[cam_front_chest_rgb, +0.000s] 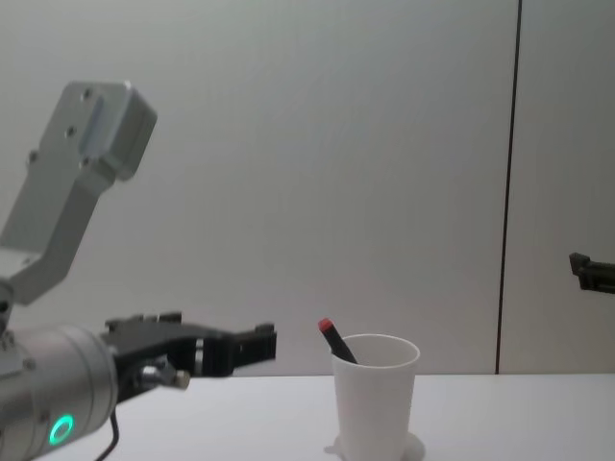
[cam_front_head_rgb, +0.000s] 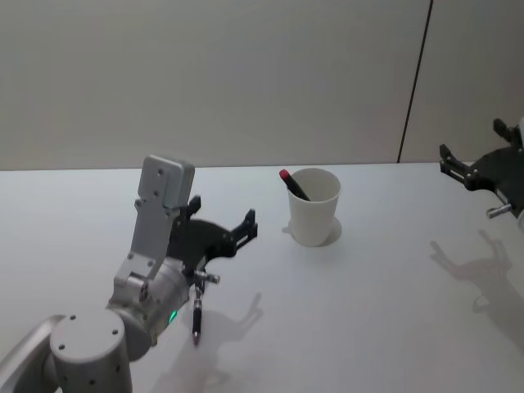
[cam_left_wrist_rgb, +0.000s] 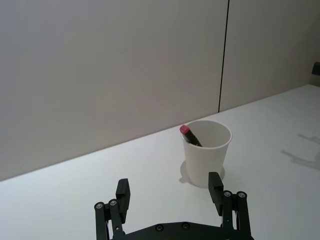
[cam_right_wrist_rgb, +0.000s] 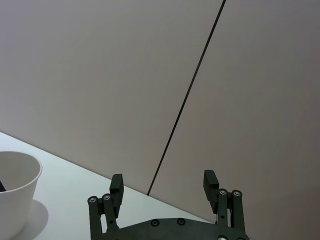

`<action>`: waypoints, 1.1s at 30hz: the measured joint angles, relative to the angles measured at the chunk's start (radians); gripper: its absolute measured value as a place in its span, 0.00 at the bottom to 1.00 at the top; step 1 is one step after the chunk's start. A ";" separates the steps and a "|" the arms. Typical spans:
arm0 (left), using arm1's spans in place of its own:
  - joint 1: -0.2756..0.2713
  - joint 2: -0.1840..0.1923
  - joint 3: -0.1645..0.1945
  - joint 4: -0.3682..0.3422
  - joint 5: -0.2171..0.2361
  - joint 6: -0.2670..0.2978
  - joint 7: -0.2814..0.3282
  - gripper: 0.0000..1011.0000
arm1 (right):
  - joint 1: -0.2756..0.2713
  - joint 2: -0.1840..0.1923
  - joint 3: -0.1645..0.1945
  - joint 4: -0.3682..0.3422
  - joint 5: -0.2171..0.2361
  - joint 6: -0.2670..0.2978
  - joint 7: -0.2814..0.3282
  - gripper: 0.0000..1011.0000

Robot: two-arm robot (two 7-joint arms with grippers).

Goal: Place the pen into the pen holder.

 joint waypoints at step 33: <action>0.041 0.015 -0.019 0.008 -0.070 0.258 0.057 0.99 | 0.000 0.000 0.000 0.000 0.000 0.000 0.000 0.99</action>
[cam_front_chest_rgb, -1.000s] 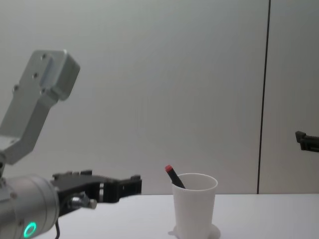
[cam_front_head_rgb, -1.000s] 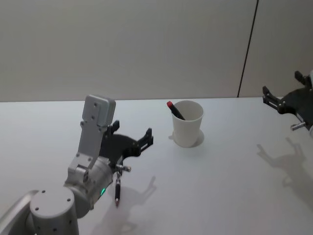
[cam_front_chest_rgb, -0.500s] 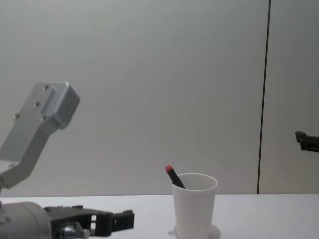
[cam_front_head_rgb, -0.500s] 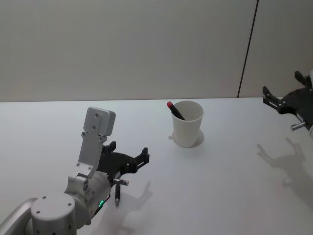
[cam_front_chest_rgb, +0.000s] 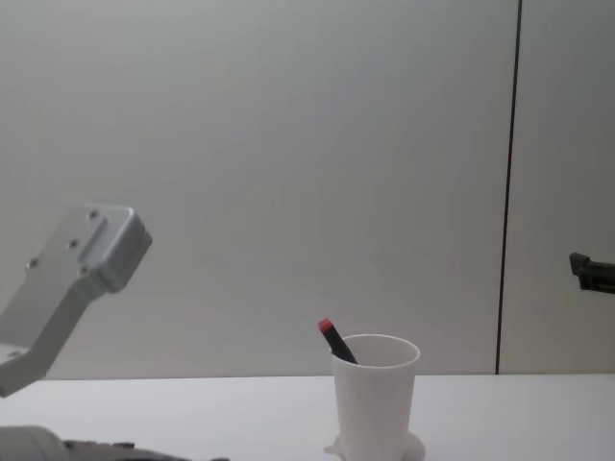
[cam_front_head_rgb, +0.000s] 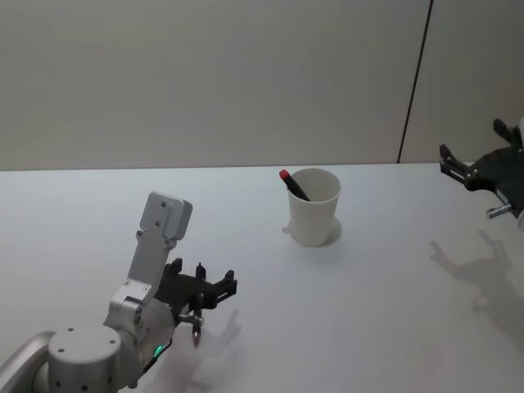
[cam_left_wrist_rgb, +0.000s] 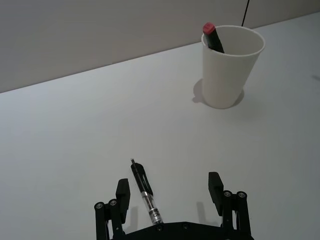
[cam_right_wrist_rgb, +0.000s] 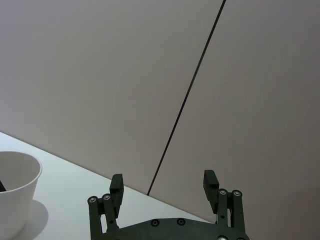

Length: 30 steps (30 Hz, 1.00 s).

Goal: Place the pen into the pen holder.

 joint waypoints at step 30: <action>0.008 -0.005 -0.018 0.077 -0.005 0.019 -0.039 0.99 | 0.000 0.000 0.000 0.000 0.000 0.000 0.000 0.99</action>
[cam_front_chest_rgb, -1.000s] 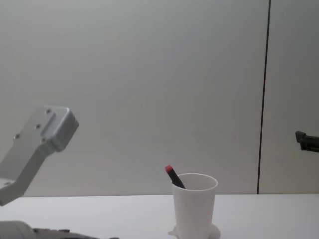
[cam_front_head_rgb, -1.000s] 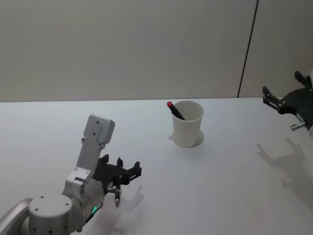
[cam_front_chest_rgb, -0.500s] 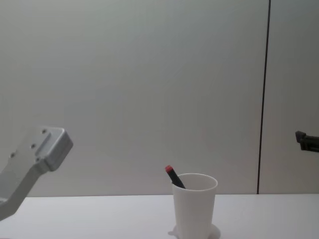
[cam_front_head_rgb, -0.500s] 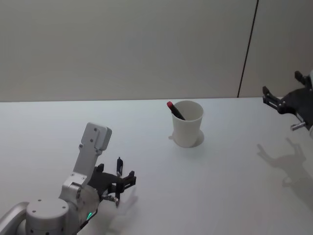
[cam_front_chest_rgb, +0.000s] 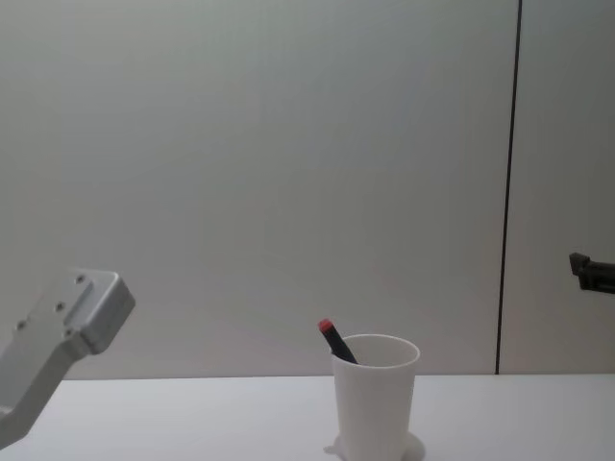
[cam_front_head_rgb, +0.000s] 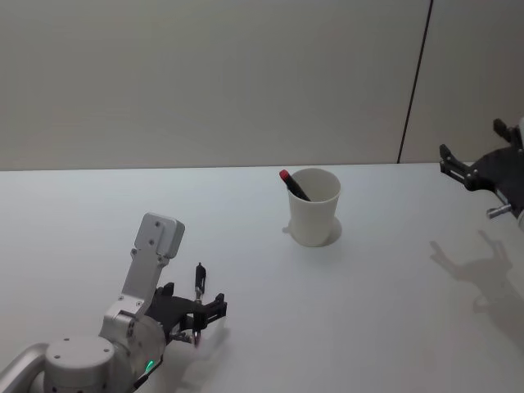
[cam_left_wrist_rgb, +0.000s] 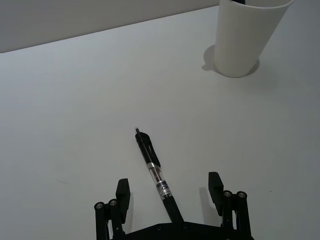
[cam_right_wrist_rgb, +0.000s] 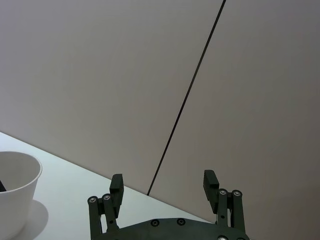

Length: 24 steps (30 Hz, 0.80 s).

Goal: Place the pen into the pen holder.

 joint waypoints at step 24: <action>-0.016 -0.022 -0.011 0.049 -0.001 0.007 -0.021 0.99 | 0.000 0.000 0.000 0.000 0.000 0.000 0.000 0.99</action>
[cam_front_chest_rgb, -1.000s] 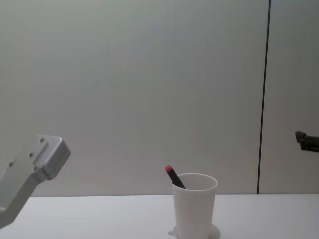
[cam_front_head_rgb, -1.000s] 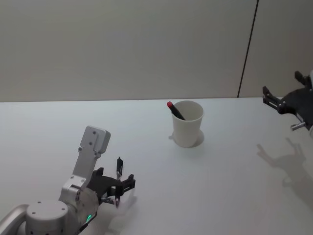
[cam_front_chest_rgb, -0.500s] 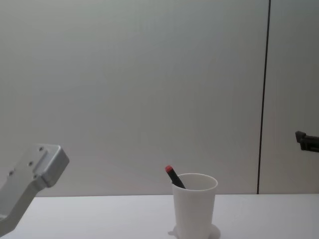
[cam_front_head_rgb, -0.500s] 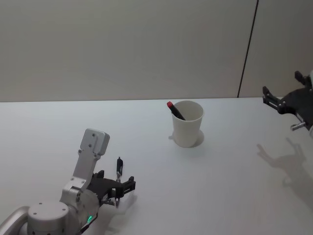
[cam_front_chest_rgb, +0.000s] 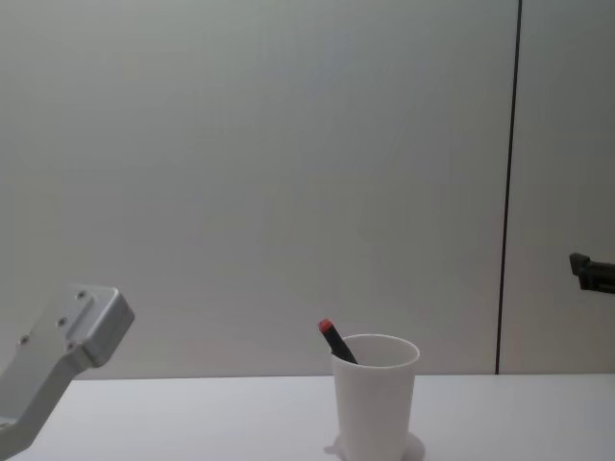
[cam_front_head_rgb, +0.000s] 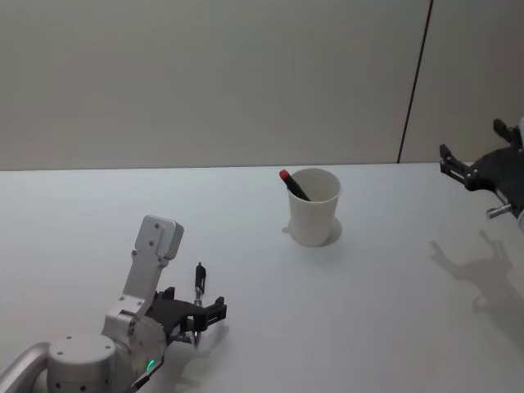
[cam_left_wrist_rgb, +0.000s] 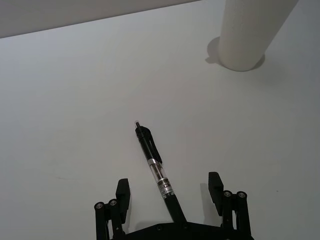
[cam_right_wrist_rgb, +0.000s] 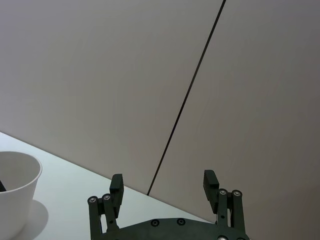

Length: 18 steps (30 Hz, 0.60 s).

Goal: Place the pen into the pen holder.

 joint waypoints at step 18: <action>-0.010 -0.009 -0.005 0.015 0.018 0.039 -0.021 0.99 | 0.000 0.000 0.000 0.000 0.000 0.000 0.000 0.99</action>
